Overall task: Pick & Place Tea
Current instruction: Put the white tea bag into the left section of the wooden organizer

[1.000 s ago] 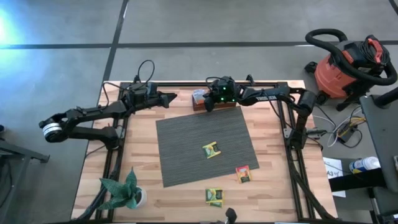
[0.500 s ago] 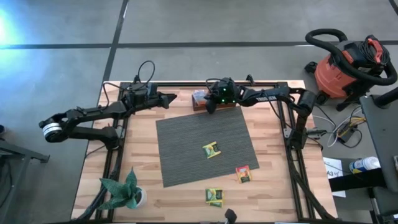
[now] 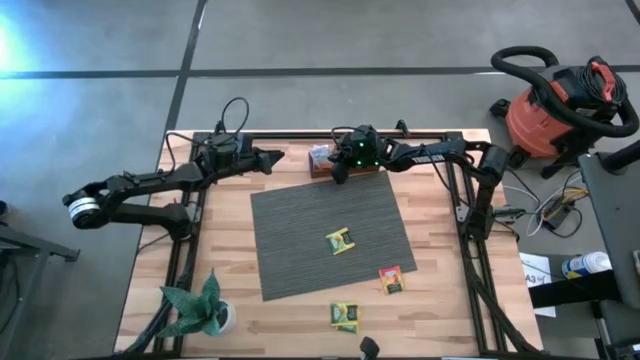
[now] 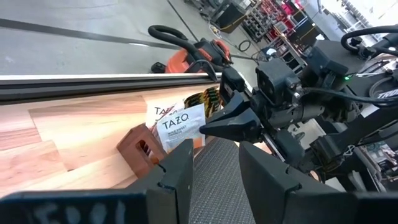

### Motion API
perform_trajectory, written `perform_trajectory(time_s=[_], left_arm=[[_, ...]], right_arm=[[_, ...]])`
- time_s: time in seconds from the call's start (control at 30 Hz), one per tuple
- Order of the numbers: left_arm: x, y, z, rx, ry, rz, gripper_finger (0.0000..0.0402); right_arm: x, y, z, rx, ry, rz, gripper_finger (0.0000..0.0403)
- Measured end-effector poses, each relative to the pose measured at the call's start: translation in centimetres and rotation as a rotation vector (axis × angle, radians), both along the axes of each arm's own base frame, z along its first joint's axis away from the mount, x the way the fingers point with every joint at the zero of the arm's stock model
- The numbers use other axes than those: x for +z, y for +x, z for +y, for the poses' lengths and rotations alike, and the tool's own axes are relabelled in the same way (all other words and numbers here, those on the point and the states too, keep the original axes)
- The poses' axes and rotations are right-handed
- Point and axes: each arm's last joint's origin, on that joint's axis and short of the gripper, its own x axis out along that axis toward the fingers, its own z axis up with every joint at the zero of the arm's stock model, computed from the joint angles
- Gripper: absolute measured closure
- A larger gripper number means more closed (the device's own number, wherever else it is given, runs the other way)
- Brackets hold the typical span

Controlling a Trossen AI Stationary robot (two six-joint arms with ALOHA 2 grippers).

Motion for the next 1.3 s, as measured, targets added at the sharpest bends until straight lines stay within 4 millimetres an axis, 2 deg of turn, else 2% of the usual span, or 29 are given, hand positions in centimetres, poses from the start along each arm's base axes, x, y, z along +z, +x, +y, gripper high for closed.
perform_trajectory(time_s=[0.1, 0.4, 0.53, 0.73, 0.93, 1.03, 1.13, 1.3], left_arm=[[0.0, 0.0, 0.0, 0.005, -0.002, 0.000, 0.0278], [0.0, 0.0, 0.0, 0.009, -0.007, -0.003, 0.0278], [0.0, 0.0, 0.0, 0.010, -0.007, -0.003, 0.0278], [0.0, 0.0, 0.0, 0.011, -0.007, -0.002, 0.0278], [0.0, 0.0, 0.0, 0.011, -0.007, -0.002, 0.0278], [0.0, 0.0, 0.0, 0.010, -0.006, -0.002, 0.0278], [0.0, 0.0, 0.0, 0.009, 0.000, 0.002, 0.0278], [0.0, 0.0, 0.0, 0.009, -0.001, 0.003, 0.0278]], right_arm=[[0.0, 0.0, 0.0, -0.009, 0.015, -0.005, 0.0381], [-0.1, -0.1, -0.2, -0.084, -0.029, 0.025, 0.0300], [-0.2, -0.3, -0.3, -0.098, -0.024, 0.055, 0.0279], [1.5, 0.7, -0.3, -0.047, -0.005, 0.029, 0.0275], [4.3, 2.0, -1.2, -0.002, -0.052, 0.117, 0.0275], [4.3, 2.9, -1.8, 0.063, -0.088, 0.179, 0.0276], [3.8, 4.2, -2.5, 0.111, -0.048, 0.254, 0.0280], [4.4, 5.7, -3.8, 0.161, 0.025, 0.409, 0.0288]])
